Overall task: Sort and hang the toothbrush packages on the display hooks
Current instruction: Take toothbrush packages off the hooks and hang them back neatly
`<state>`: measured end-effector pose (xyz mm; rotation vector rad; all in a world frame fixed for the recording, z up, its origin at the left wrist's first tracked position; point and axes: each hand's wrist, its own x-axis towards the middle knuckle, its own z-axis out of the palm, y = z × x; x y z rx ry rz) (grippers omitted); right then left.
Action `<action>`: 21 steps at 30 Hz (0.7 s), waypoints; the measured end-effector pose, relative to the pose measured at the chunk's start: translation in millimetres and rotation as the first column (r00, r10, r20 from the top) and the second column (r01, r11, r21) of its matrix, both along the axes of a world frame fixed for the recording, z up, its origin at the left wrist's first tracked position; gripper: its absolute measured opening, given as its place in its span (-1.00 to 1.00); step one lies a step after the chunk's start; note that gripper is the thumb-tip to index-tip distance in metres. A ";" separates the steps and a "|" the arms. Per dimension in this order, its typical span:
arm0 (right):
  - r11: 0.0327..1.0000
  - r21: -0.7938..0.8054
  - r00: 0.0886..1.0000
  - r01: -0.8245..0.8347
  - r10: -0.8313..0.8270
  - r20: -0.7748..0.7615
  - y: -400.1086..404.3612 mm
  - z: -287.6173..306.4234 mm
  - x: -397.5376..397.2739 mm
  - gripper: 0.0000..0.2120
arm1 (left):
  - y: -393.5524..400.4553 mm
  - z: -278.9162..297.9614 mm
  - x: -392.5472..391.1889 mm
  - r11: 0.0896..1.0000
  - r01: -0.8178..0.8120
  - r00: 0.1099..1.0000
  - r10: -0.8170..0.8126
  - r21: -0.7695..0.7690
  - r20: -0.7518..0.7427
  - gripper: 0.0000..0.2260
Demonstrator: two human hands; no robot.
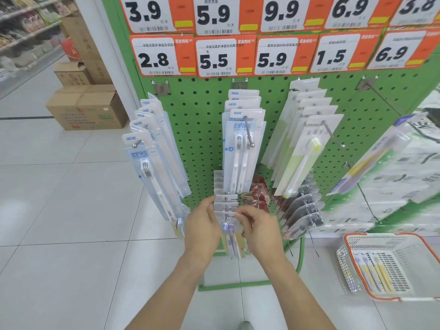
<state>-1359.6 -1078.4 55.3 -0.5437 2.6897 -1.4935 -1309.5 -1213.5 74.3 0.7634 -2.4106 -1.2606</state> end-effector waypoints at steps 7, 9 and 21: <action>1.000 0.017 1.000 -0.017 0.018 -0.023 0.5 2.5 -1.6 -0.89 | -4.2 11.5 -15.8 0.996 0.007 0.993 0.004 -0.088 0.117 -0.82; 0.999 0.032 0.999 -0.021 0.022 -0.030 -0.5 3.4 -2.1 -0.88 | -5.9 12.7 -18.6 0.995 0.007 0.990 0.006 -0.095 0.143 -0.84; 0.999 0.033 0.999 -0.028 0.028 -0.015 -1.3 1.0 -9.1 -0.88 | -0.5 20.3 -22.8 0.972 -0.012 0.988 0.048 -0.235 0.147 -0.77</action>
